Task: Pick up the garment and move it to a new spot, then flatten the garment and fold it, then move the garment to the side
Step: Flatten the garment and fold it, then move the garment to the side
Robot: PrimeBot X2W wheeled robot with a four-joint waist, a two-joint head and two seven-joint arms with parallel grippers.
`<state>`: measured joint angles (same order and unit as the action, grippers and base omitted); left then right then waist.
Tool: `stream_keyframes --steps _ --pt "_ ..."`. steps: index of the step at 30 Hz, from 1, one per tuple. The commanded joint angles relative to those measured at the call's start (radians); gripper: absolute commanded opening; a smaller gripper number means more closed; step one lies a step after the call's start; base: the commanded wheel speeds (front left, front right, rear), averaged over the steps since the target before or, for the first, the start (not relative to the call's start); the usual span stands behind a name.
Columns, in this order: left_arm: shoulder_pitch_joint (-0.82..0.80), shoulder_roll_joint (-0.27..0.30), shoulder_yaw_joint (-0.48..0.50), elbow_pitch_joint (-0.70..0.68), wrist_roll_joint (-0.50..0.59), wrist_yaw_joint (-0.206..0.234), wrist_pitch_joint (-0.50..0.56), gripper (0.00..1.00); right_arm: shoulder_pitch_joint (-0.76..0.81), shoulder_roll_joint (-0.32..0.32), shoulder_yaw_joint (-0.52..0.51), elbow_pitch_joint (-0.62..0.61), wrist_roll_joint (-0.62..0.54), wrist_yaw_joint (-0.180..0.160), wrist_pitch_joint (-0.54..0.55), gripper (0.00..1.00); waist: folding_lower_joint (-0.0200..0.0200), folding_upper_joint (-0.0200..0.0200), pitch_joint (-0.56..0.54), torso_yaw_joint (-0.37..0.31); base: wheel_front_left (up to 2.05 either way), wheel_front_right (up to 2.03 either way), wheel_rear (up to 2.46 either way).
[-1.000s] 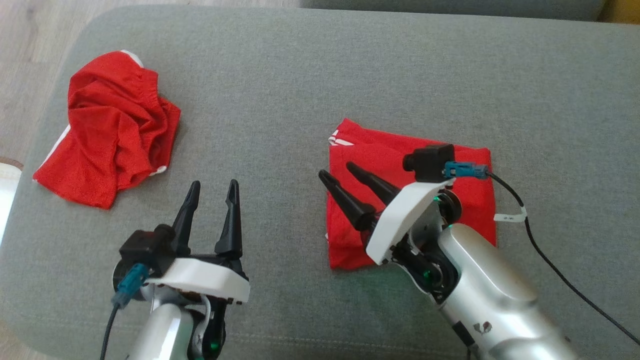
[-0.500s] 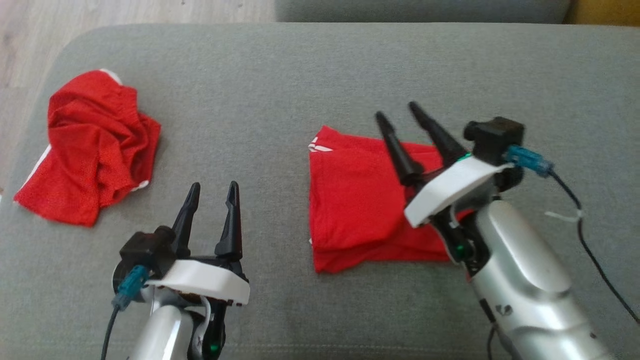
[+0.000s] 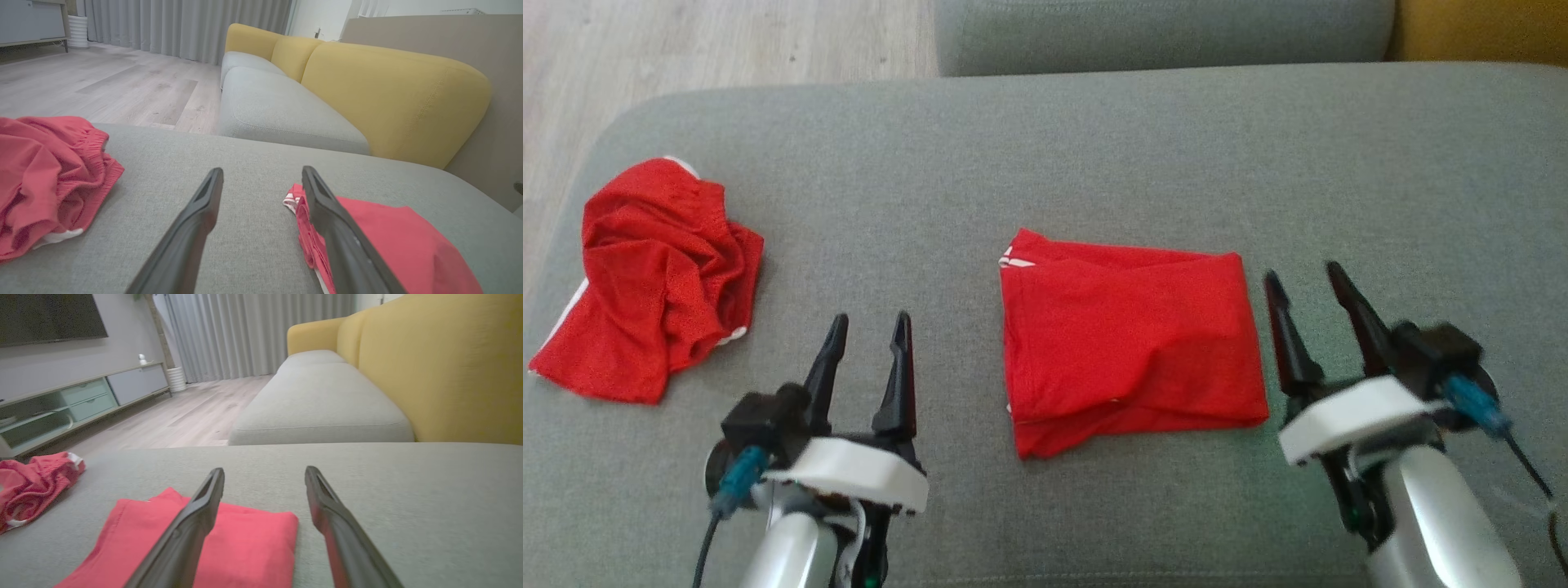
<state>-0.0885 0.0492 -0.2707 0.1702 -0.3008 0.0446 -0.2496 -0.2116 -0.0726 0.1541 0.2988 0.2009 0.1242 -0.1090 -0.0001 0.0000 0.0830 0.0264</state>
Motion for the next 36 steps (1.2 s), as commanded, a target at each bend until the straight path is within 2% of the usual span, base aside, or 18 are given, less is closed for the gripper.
stream_keyframes --steps 1,7,22,36 --pt "-0.007 0.001 0.042 -0.021 0.002 0.003 -0.012 1.00 -0.001 0.015 -0.006 -0.042 -0.022 0.007 -0.025 1.00 0.0001 0.0000 -0.013 -0.002 0.00 0.00 0.00" --pt "0.024 0.001 0.056 -0.007 0.001 0.002 -0.012 1.00 0.077 0.022 -0.069 -0.057 -0.078 0.007 -0.075 1.00 0.0001 0.0000 -0.044 0.000 0.00 0.00 0.00" --pt "0.058 0.001 0.094 -0.014 0.004 0.000 -0.012 1.00 0.110 0.022 -0.085 -0.049 -0.054 0.007 -0.087 1.00 0.0001 0.0000 -0.065 0.010 0.00 0.00 0.00" --pt "0.052 0.001 0.094 -0.021 0.001 0.003 -0.012 1.00 0.097 0.022 -0.091 -0.038 -0.082 0.007 -0.071 1.00 0.0001 0.0000 -0.050 0.015 0.00 0.00 0.00"
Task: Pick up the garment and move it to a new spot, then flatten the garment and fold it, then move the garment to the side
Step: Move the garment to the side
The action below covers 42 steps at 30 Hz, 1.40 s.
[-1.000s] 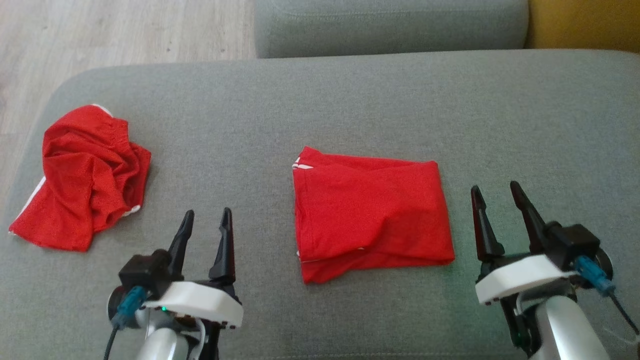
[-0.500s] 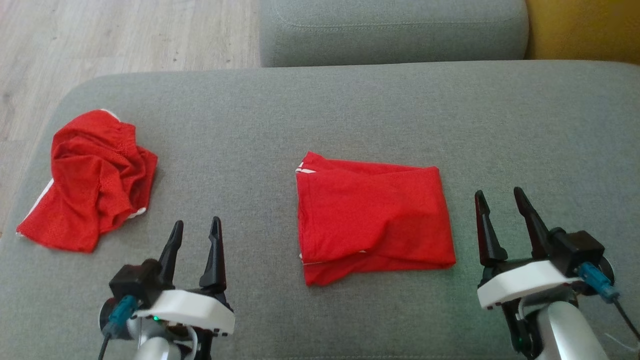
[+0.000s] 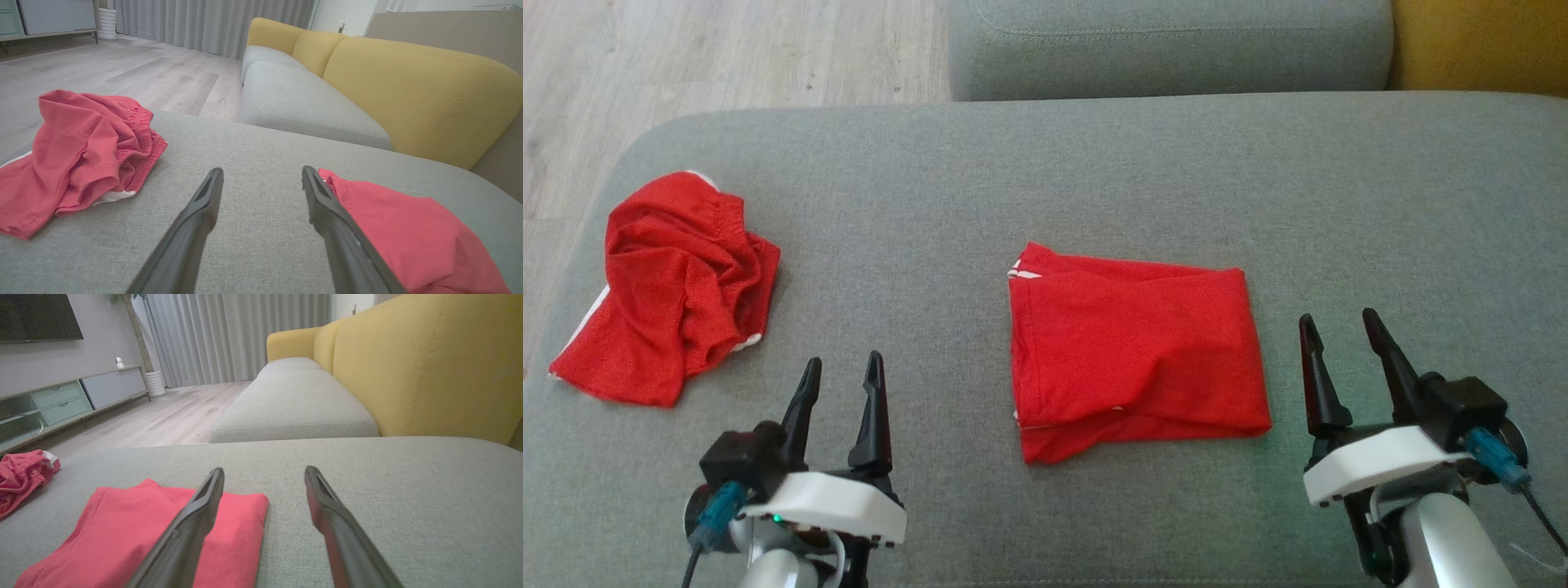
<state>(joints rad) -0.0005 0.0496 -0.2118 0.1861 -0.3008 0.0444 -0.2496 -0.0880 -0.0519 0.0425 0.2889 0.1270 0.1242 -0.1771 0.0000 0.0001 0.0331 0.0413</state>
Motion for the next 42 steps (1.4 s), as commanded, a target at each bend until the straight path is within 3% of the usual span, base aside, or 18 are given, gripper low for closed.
stream_keyframes --steps 1,7,15,24,34,35,37,38,39,40,41,42 --pt "-0.037 0.001 0.035 -0.038 0.000 0.004 -0.012 1.00 -0.029 0.002 0.020 -0.027 -0.012 0.007 0.001 1.00 0.0000 -0.0001 0.002 0.001 0.00 0.00 0.00" --pt "-0.046 0.001 0.035 -0.045 -0.004 0.008 -0.012 1.00 -0.065 0.002 0.015 -0.036 -0.050 0.007 0.066 1.00 0.0000 -0.0001 0.021 0.006 0.00 0.00 0.00" --pt "-0.070 0.001 0.035 -0.057 -0.009 0.013 -0.012 1.00 -0.154 0.000 -0.001 -0.041 -0.072 0.007 0.275 1.00 0.0000 -0.0001 0.062 0.028 0.00 0.00 0.00" --pt "-0.089 0.001 0.030 -0.064 -0.016 0.022 -0.012 1.00 -0.222 -0.057 0.013 0.093 0.045 0.007 0.485 1.00 0.0000 -0.0001 0.111 0.075 0.00 0.00 0.00" --pt "-0.093 0.001 0.035 -0.071 -0.016 0.030 -0.012 1.00 -0.252 -0.081 0.107 0.175 0.151 0.007 0.532 1.00 0.0000 -0.0001 0.136 0.093 0.00 0.00 0.00" --pt "-0.094 0.001 0.036 -0.071 -0.016 0.031 -0.012 1.00 -0.256 -0.082 0.118 0.181 0.156 0.007 0.533 0.86 0.0000 -0.0001 0.137 0.092 0.00 0.00 0.00" --pt "-0.095 0.001 0.034 -0.072 -0.014 0.032 -0.012 1.00 -0.265 -0.086 0.133 0.194 0.162 0.007 0.529 0.41 0.0000 -0.0001 0.141 0.090 0.00 0.00 0.00" --pt "-0.097 0.001 0.033 -0.072 -0.014 0.032 -0.012 1.00 -0.271 -0.089 0.138 0.201 0.164 0.007 0.525 0.28 0.0000 -0.0001 0.144 0.088 0.00 0.00 0.00" --pt "-0.097 0.001 0.033 -0.072 -0.014 0.032 -0.012 1.00 -0.271 -0.089 0.138 0.201 0.164 0.007 0.525 0.28 0.0000 -0.0001 0.144 0.088 0.00 0.00 0.00" --pt "-0.098 0.001 0.033 -0.073 -0.013 0.032 -0.012 1.00 -0.279 -0.092 0.139 0.205 0.164 0.007 0.514 0.08 0.0000 -0.0001 0.149 0.086 0.00 0.00 0.00" --pt "-0.099 0.001 0.034 -0.075 -0.011 0.032 -0.012 1.00 -0.288 -0.095 0.138 0.209 0.162 0.007 0.502 0.00 0.0000 -0.0001 0.154 0.082 0.00 0.00 0.00" --pt "-0.100 0.001 0.035 -0.077 -0.009 0.032 -0.012 1.00 -0.298 -0.099 0.137 0.214 0.158 0.007 0.490 0.00 0.0000 -0.0001 0.161 0.077 0.00 0.00 0.00"
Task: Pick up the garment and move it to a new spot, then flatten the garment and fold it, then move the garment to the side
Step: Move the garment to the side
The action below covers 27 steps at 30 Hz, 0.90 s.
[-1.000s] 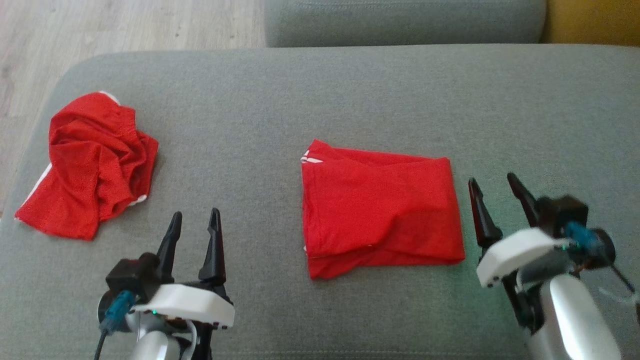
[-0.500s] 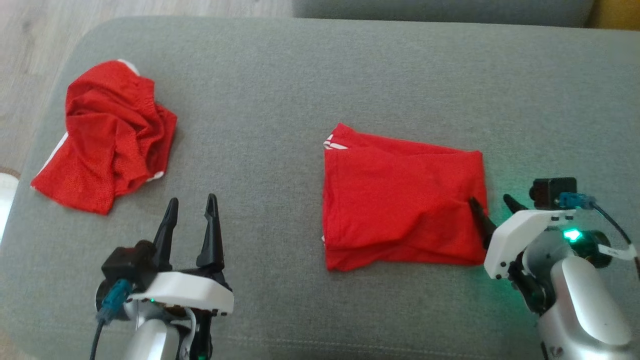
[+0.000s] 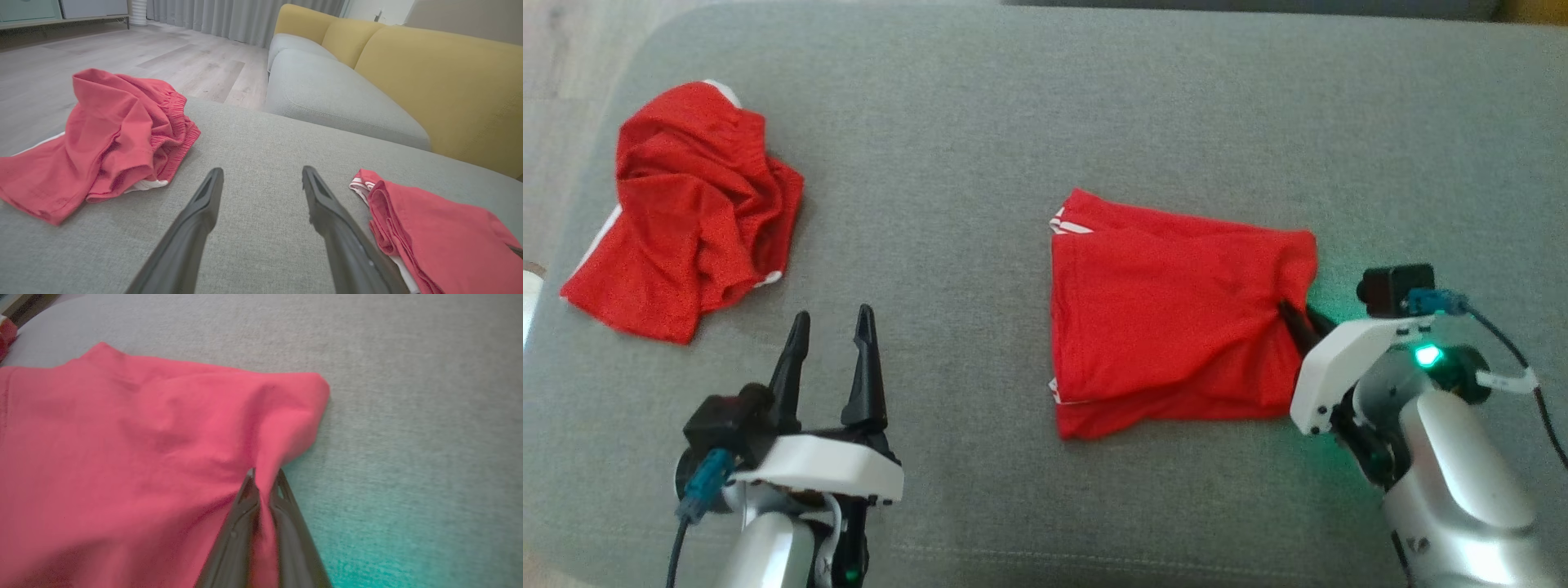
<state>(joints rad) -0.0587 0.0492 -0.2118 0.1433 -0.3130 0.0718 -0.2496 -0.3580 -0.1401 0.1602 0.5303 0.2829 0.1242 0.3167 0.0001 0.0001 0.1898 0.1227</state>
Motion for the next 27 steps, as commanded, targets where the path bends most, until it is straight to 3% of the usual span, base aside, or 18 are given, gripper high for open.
stream_keyframes --steps 1,7,20,27 --pt "-0.043 0.001 0.036 -0.036 0.007 0.004 -0.012 1.00 -0.039 -0.014 0.015 -0.024 -0.003 0.007 -0.018 0.00 -0.0001 -0.0001 0.012 -0.010 0.00 0.00 0.00" --pt "-0.065 0.001 0.035 -0.051 0.024 -0.001 -0.012 1.00 -0.112 -0.041 -0.039 -0.012 -0.025 0.007 -0.099 0.00 -0.0001 -0.0001 0.070 -0.082 0.00 0.00 0.00" --pt "-0.140 0.009 0.061 -0.051 0.105 -0.049 -0.012 1.00 -0.210 -0.101 -0.202 -0.043 -0.060 0.007 -0.172 0.00 -0.0001 -0.0001 0.199 -0.375 0.00 0.00 0.00" --pt "-0.173 0.012 0.052 -0.031 0.133 -0.069 -0.012 1.00 -0.257 -0.079 -0.204 -0.025 -0.072 0.007 -0.199 0.00 -0.0001 -0.0001 0.216 -0.418 0.00 0.00 0.00"
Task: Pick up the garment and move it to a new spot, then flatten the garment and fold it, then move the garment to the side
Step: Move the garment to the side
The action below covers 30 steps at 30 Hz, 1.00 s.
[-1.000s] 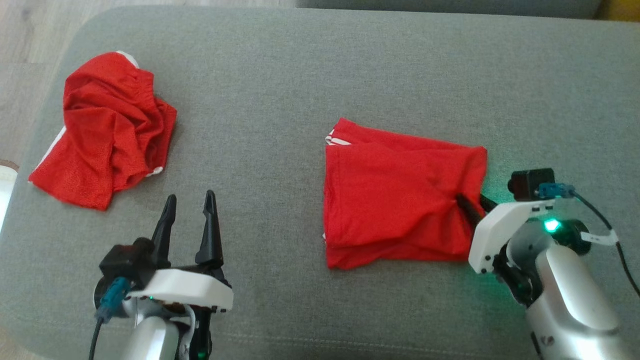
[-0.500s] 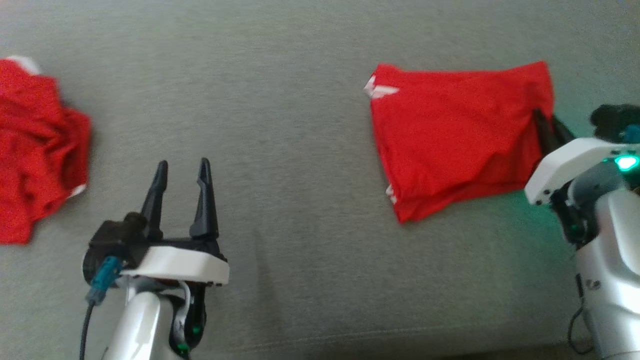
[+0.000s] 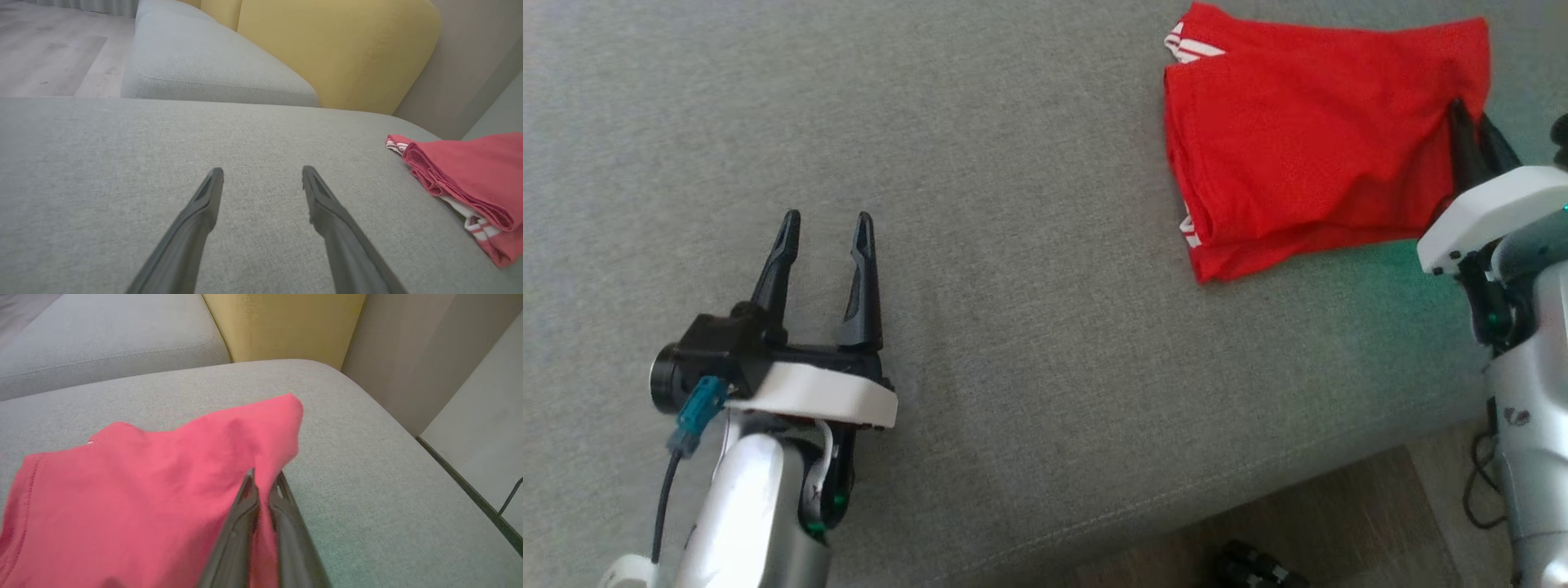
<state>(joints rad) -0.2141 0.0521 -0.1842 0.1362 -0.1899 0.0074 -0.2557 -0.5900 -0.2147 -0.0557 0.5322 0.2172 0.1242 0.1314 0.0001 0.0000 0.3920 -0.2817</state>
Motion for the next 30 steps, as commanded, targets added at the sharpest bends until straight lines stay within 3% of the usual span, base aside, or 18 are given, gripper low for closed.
stream_keyframes --steps 1,12,20,27,28,29,30 --pt "-0.019 0.009 0.024 -0.023 0.011 -0.007 -0.006 1.00 -0.031 -0.003 0.014 -0.022 -0.010 0.007 -0.017 0.00 -0.0001 0.0000 0.014 -0.012 0.00 0.00 0.00" --pt "-0.012 0.008 0.030 -0.028 0.019 -0.013 -0.006 1.00 -0.161 -0.057 0.000 0.076 -0.100 0.007 -0.061 0.00 -0.0001 0.0000 0.002 0.065 0.00 0.00 0.00" --pt "-0.010 0.007 0.030 -0.043 0.025 -0.010 -0.006 1.00 -0.263 -0.186 -0.069 0.189 -0.176 0.007 -0.095 0.00 -0.0001 0.0000 0.024 0.144 0.00 0.00 0.00" --pt "-0.005 0.007 0.036 -0.053 0.027 -0.009 -0.006 1.00 -0.310 -0.258 -0.148 0.278 -0.239 0.007 -0.159 0.00 -0.0001 0.0000 0.037 0.178 0.00 0.00 0.00" --pt "-0.006 0.006 0.036 -0.054 0.028 -0.009 -0.006 1.00 -0.313 -0.264 -0.156 0.284 -0.262 0.007 -0.180 0.92 -0.0001 0.0000 0.038 0.181 0.00 0.00 0.00" --pt "-0.007 0.006 0.036 -0.054 0.028 -0.009 -0.006 1.00 -0.315 -0.265 -0.166 0.291 -0.281 0.007 -0.199 1.00 -0.0001 0.0000 0.038 0.183 0.00 0.00 0.00" --pt "-0.007 0.006 0.036 -0.055 0.028 -0.009 -0.006 1.00 -0.318 -0.261 -0.176 0.298 -0.294 0.007 -0.216 1.00 -0.0001 0.0000 0.038 0.185 0.00 0.00 0.00"
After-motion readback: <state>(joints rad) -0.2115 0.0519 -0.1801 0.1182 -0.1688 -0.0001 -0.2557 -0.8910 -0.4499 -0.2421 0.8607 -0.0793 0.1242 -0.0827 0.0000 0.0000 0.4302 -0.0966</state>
